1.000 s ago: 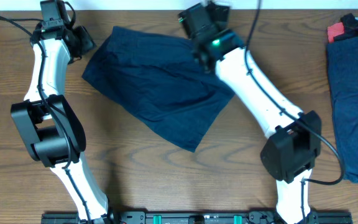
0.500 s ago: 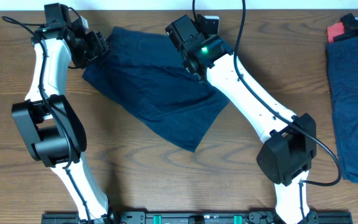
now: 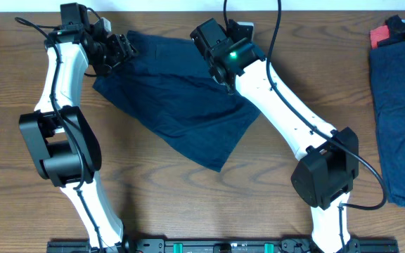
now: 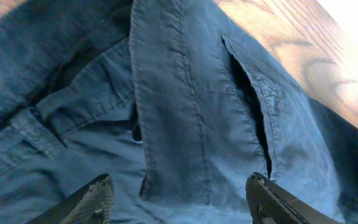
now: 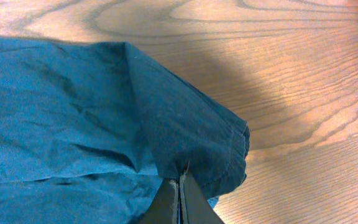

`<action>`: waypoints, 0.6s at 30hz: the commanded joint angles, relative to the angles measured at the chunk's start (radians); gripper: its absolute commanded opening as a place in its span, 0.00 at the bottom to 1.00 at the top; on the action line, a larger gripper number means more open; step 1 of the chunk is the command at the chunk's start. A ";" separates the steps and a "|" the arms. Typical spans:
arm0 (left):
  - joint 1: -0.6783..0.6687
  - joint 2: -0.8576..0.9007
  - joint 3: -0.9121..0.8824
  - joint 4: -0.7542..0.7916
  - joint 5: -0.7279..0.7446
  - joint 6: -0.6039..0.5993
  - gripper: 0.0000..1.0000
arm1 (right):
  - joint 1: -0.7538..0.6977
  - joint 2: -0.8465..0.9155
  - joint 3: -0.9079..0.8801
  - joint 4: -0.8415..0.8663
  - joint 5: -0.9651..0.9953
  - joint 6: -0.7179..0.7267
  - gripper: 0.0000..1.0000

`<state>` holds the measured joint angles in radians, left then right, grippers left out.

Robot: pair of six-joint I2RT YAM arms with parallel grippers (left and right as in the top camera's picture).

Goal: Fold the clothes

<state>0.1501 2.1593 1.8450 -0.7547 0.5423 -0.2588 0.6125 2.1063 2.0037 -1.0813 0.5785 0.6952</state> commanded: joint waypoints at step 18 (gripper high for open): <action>-0.009 0.071 -0.008 0.064 0.052 -0.053 0.06 | 0.001 -0.032 0.012 -0.034 -0.018 0.060 0.02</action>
<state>0.1310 2.2364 1.8385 -0.6937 0.5900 -0.3141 0.6125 2.1063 2.0037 -1.1057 0.5514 0.7353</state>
